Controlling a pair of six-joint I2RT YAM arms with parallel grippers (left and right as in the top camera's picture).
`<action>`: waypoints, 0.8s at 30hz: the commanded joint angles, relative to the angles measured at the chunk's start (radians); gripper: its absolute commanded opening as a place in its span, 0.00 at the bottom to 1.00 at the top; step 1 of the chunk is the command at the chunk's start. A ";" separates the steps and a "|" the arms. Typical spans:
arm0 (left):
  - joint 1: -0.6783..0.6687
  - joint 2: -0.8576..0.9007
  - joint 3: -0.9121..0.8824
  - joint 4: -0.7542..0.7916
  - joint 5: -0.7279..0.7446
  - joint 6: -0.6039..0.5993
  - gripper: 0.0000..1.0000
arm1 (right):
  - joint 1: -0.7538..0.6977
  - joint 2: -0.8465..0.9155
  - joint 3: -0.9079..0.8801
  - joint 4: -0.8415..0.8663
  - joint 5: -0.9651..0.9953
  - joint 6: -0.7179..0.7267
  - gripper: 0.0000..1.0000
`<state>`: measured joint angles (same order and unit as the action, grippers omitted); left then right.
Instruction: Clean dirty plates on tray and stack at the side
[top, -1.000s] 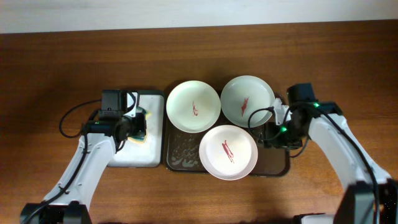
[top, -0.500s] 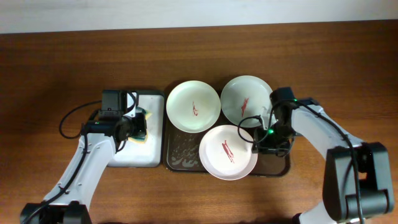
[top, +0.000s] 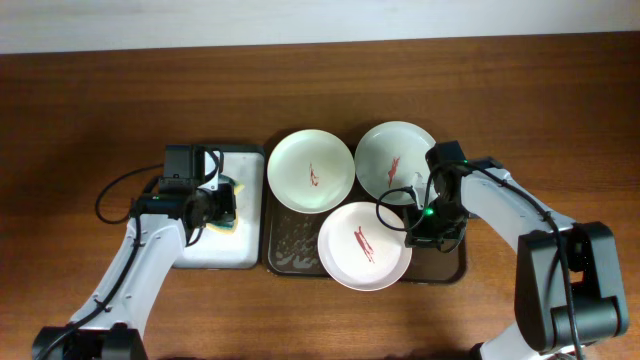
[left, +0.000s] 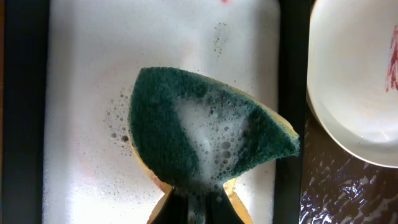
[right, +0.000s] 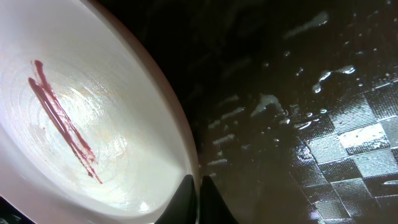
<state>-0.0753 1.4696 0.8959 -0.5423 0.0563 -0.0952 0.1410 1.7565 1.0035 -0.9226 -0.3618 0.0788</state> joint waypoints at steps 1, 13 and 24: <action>0.006 -0.010 0.018 -0.002 0.019 -0.010 0.00 | 0.011 0.009 0.015 0.004 0.000 0.008 0.05; 0.006 -0.010 0.018 -0.011 0.019 -0.010 0.00 | 0.011 0.016 0.014 0.019 -0.001 0.008 0.08; 0.006 -0.010 0.018 0.011 0.019 -0.011 0.00 | 0.011 0.016 0.014 0.022 -0.001 0.008 0.04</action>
<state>-0.0753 1.4696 0.8959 -0.5400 0.0563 -0.0952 0.1413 1.7611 1.0035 -0.9039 -0.3614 0.0826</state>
